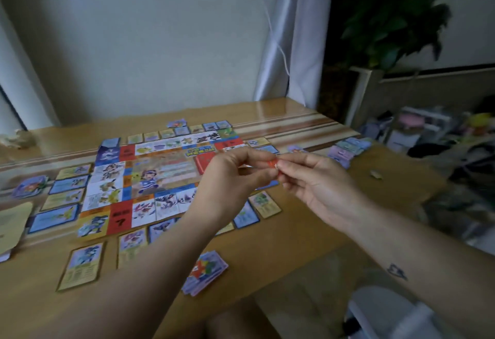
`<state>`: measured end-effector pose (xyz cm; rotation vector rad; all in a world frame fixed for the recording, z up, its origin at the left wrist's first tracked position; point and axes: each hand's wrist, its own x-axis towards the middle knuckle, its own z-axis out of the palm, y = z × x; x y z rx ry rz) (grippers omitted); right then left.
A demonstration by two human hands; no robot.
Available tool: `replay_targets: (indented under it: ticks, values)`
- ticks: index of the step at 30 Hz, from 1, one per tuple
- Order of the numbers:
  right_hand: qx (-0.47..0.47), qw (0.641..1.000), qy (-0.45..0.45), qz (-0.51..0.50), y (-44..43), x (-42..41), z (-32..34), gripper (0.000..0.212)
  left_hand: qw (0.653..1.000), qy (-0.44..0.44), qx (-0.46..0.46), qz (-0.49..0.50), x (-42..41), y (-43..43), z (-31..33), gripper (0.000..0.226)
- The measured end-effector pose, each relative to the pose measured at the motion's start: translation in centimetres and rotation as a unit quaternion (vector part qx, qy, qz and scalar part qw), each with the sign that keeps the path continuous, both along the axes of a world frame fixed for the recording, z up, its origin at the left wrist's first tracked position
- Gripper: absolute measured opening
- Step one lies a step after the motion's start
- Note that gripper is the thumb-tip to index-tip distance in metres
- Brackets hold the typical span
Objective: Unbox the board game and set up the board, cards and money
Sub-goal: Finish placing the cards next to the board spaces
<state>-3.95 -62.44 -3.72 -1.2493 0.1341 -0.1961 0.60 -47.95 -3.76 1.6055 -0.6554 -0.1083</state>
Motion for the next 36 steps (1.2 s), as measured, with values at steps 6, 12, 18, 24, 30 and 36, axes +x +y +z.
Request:
replay_targets:
  ticks: [6,12,18,24,30,36]
  values:
    - [-0.033,0.998,0.025,-0.045,-6.2,-0.9,-0.9,0.013,0.993,-0.099,0.068,-0.012,0.4,-7.2,-0.9,0.024]
    - [-0.272,0.929,0.082,-0.239,-16.2,0.5,-2.4,0.007,0.913,-0.213,0.343,-0.057,2.5,-12.8,-4.2,0.032]
    - [-0.428,0.850,0.155,-0.264,-22.9,2.0,-5.6,0.013,0.796,-0.277,0.526,-0.115,4.2,-15.5,-6.7,0.035]
    - [-0.482,0.818,0.165,-0.266,-24.0,3.3,-7.3,0.015,0.796,-0.298,0.506,-0.144,4.9,-15.2,-6.9,0.036]
    - [-0.524,0.787,0.148,-0.289,-23.3,3.6,-6.9,0.016,0.798,-0.291,0.506,-0.148,4.9,-15.2,-6.5,0.035]
    - [-0.548,0.804,0.071,-0.219,-18.6,4.6,-3.7,0.018,0.830,-0.294,0.461,-0.115,5.2,-13.2,-4.9,0.035]
